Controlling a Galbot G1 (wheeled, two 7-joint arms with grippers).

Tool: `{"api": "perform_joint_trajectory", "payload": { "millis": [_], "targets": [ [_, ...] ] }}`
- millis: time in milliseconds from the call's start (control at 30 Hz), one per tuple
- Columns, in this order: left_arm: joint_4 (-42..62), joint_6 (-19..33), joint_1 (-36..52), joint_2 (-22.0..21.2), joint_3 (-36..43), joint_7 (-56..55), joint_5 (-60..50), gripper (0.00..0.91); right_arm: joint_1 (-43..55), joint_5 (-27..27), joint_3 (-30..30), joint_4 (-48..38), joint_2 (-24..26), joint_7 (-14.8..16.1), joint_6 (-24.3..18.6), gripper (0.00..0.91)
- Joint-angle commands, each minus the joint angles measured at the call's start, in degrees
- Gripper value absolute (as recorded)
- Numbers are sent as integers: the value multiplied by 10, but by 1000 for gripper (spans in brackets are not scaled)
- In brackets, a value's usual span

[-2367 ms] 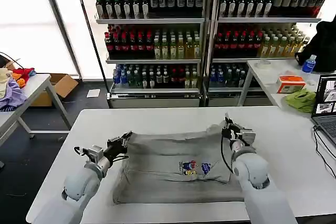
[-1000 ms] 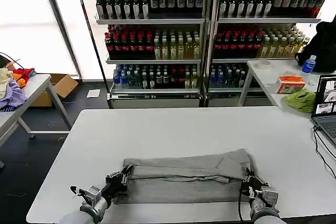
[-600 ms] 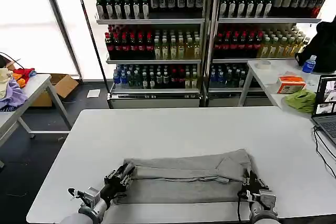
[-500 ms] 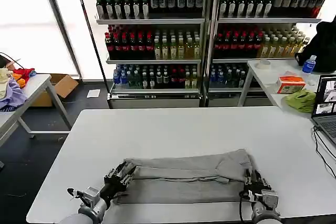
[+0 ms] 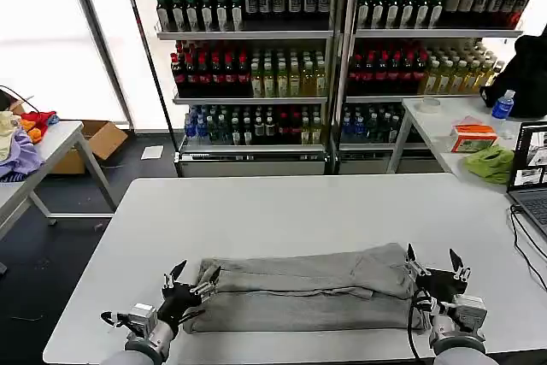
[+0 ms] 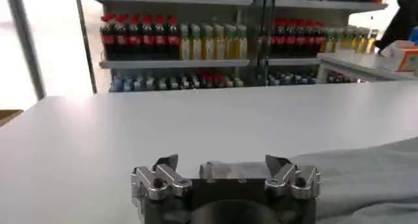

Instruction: Fold and organize the clothes.

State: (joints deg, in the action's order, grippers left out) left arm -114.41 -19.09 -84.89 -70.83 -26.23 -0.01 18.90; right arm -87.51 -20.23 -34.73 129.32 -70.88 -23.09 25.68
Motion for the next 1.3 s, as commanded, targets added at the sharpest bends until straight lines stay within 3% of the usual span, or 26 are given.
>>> {"api": "perform_joint_trajectory", "payload": {
  "millis": [33, 300, 333, 400, 467, 1133, 1300],
  "targets": [
    [17, -7, -11, -50, -6, -16, -3, 907, -1, -5, -11, 33, 2, -3, 0, 907],
    [25, -8, -15, -58, 3, -9, -15, 907, -5, -3, -3, 30, 0, -6, -3, 907],
    [25, -8, -16, -57, 4, -7, -17, 746, -5, -3, -3, 29, 0, -6, -3, 907],
    [26, -10, -19, -57, 4, -4, -19, 30, -5, -3, -3, 29, 0, -6, -3, 907],
    [28, -10, -19, -56, 3, -1, -18, 0, -6, -2, -3, 28, 0, -7, -3, 907],
    [25, 4, -26, -53, 3, 1, -33, 0, 0, 4, 5, 19, -3, -11, -8, 907],
    [-1, 9, -30, -32, -54, -1, -16, 0, 10, 2, 6, 15, 1, -11, -6, 907]
  ]
}}
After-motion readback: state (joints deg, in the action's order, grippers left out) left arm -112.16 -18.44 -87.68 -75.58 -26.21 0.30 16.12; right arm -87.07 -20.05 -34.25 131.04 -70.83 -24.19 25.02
